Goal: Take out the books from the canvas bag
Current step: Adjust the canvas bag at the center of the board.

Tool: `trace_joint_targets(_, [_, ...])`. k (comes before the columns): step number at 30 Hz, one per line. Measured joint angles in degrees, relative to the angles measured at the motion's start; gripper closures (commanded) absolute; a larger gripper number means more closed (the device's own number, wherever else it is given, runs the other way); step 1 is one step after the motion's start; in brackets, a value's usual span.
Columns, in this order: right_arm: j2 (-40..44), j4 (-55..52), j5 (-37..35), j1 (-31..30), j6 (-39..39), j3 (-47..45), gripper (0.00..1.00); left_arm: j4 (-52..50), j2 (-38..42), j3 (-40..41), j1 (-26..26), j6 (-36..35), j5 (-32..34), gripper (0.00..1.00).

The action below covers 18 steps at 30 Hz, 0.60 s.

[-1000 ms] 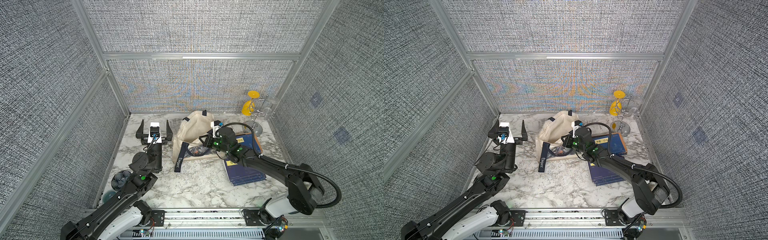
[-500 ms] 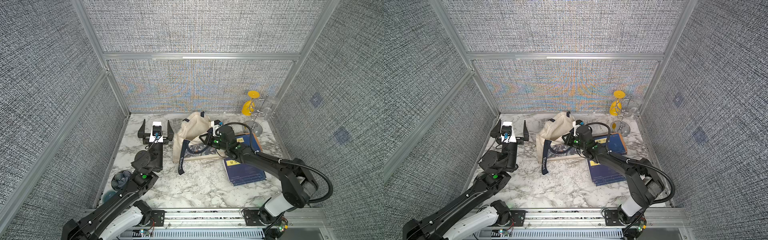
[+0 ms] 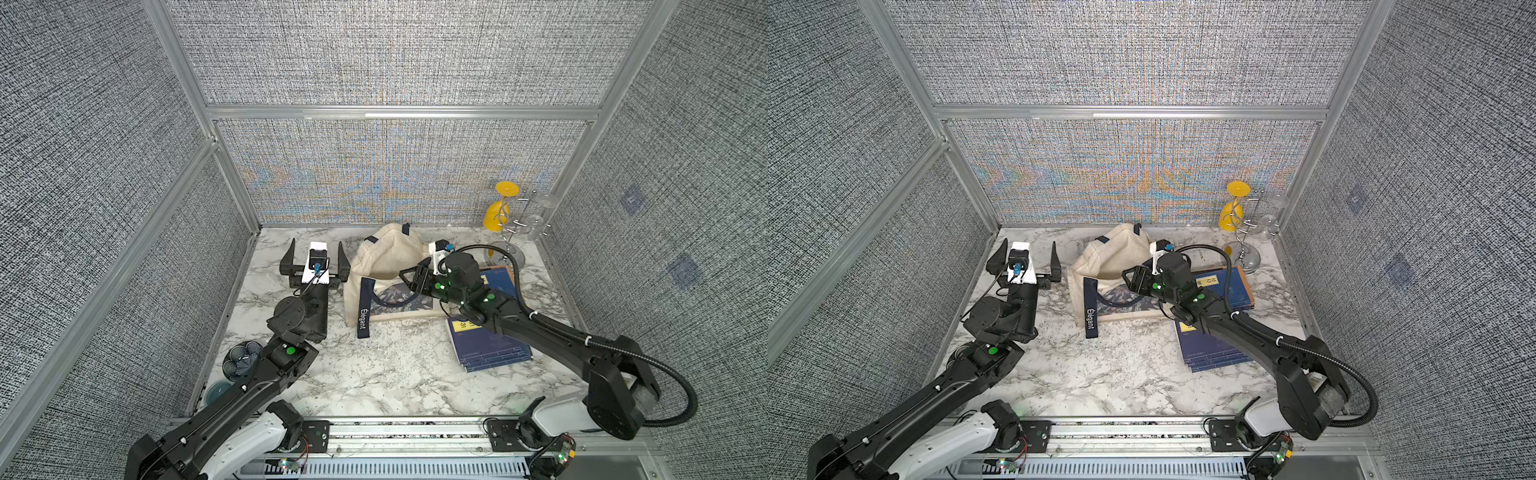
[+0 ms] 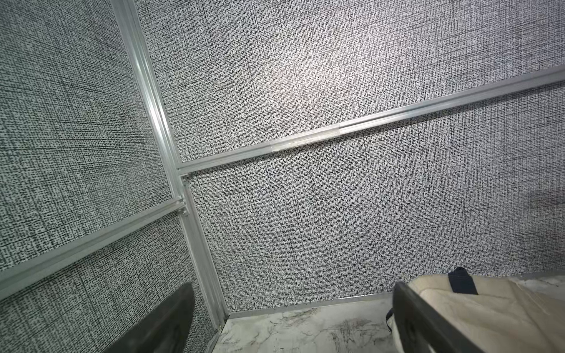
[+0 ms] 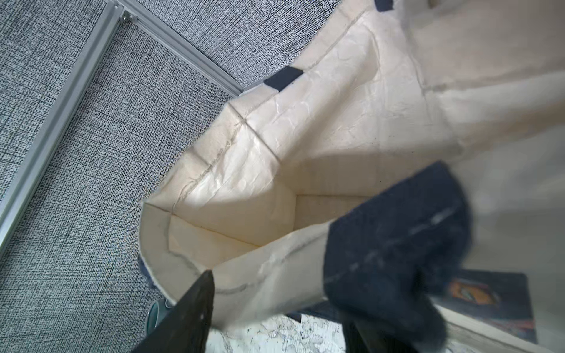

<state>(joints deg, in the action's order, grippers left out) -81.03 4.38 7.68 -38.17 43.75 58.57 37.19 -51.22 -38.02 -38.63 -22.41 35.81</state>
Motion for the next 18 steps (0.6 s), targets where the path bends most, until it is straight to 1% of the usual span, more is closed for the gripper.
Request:
trace_joint_targets(2, [1.7,-1.6,-1.7,-0.6,-1.4,0.4,0.26,-0.6,-0.3,-0.3,0.1,0.3,0.0,0.0])
trace_joint_targets(5, [3.7,-3.6,-3.4,-1.5,-3.4,1.1,0.1,-1.3,-0.9,-0.6,0.2,0.5,-0.1,0.0])
trace_joint_targets(7, [4.8,-5.3,-4.8,-2.1,-4.7,1.5,0.02,-1.8,-1.2,-0.7,0.3,0.8,-0.2,0.0])
trace_joint_targets(13, [8.3,-8.9,-9.3,-3.9,-8.7,2.1,0.01,-2.8,-1.9,-1.1,0.6,2.2,-0.4,0.0])
trace_joint_targets(18, [12.6,-11.6,-14.8,-6.3,-14.9,3.6,0.01,-5.6,-2.7,-2.5,1.2,4.8,-0.2,0.0])
